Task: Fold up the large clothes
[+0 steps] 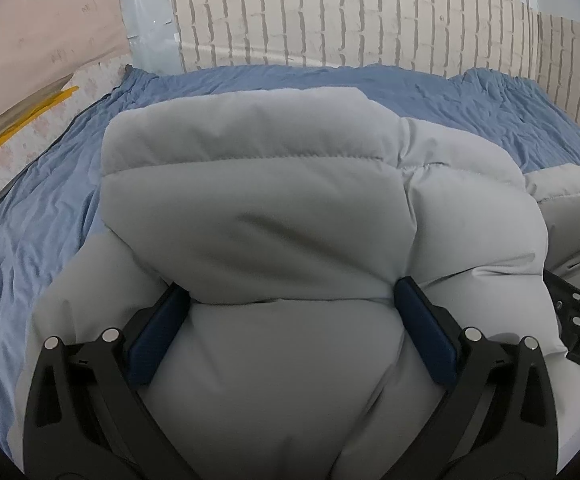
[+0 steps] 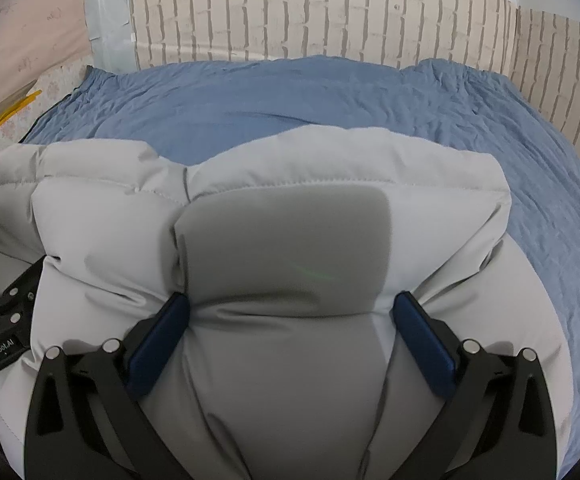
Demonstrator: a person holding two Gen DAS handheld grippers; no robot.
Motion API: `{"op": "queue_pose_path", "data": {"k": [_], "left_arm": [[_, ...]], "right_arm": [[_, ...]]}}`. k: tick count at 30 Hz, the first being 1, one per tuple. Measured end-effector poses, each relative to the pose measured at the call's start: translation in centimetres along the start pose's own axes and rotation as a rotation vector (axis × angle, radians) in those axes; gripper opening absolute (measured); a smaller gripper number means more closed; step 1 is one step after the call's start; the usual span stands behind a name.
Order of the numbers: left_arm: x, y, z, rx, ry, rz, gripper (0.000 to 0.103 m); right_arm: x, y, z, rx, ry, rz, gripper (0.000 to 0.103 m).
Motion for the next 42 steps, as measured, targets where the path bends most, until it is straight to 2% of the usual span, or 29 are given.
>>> {"op": "queue_pose_path", "data": {"k": [30, 35, 36, 38, 42], "left_arm": [[0.3, 0.5, -0.9, -0.034, -0.014, -0.015, 0.100], [0.2, 0.2, -0.8, -0.020, -0.021, -0.030, 0.100], [0.1, 0.0, -0.7, -0.021, -0.024, -0.038, 0.100], [-0.4, -1.1, -0.5, -0.022, -0.029, -0.058, 0.100], [-3.0, -6.5, 1.5, 0.041, 0.000, -0.042, 0.100]], "right_arm": [[0.0, 0.2, -0.1, -0.004, 0.001, 0.007, 0.102], [0.1, 0.1, -0.6, -0.016, 0.024, 0.058, 0.102], [0.3, -0.4, -0.8, -0.031, 0.036, 0.095, 0.101], [1.3, -1.8, -0.9, -0.027, 0.044, 0.115, 0.101], [5.6, -8.3, 1.7, 0.085, 0.016, 0.068, 0.101]]}}
Point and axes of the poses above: each gripper's, at about its wrist camera, not at the fingertips, and y roughly the way its jaws point, x to its right, z to its top, the point moved 10 cm from there along y, roughly the way its jaws point, and after that the axes turned 8 degrees about -z, right-handed, at the moved point
